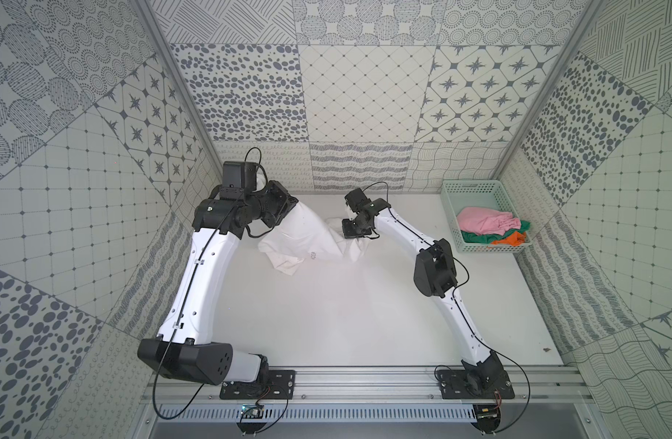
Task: Fold and stack t-shirts
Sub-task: Flatten out the T-shirt at the center of the board.
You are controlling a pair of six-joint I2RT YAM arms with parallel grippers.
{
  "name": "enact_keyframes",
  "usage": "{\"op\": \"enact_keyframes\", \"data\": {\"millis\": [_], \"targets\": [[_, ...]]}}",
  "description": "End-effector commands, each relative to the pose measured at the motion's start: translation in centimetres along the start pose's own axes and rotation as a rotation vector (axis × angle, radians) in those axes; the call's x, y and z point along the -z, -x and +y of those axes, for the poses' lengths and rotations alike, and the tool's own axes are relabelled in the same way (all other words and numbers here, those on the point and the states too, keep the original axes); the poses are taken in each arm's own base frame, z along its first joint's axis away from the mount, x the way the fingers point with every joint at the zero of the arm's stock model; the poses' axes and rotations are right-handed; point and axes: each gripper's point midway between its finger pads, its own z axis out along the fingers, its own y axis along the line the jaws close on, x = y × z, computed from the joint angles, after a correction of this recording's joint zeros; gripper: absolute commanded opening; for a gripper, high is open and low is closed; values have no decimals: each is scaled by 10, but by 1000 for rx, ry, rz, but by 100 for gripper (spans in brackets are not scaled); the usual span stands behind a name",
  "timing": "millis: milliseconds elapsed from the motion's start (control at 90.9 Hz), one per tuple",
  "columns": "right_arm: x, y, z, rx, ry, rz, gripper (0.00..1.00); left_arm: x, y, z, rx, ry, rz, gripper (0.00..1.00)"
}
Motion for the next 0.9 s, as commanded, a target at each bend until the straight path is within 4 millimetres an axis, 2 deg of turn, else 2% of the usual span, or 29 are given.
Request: {"op": "enact_keyframes", "data": {"millis": [0, 110, 209, 319, 407, 517, 583, 682, 858, 891], "targets": [[47, 30, 4, 29, -18, -117, 0, 4, 2, -5, -23, -23, 2, 0], [83, 46, 9, 47, -19, -187, 0, 1, 3, -3, -23, -19, 1, 0], [113, 52, 6, 56, -47, -234, 1, 2, 7, -3, -35, -18, -14, 0], [140, 52, -6, 55, -102, -268, 1, 8, 14, -3, -49, -13, -42, 0], [152, 46, -19, 44, -144, -272, 3, 13, 22, -1, -50, -7, -66, 0], [154, 31, -43, 26, -226, -247, 6, 22, 33, 1, -48, -6, -102, 0], [148, 18, -57, 18, -271, -213, 11, 26, 37, 2, -46, -7, -117, 0], [133, -5, -80, 7, -334, -145, 29, 32, 42, 5, -43, -3, -137, 0], [112, -41, -118, -2, -452, -39, 37, 37, 44, 9, -38, 2, -154, 0], [111, -44, -124, -3, -470, -30, 48, 38, 43, 9, -38, 3, -155, 0]]}}
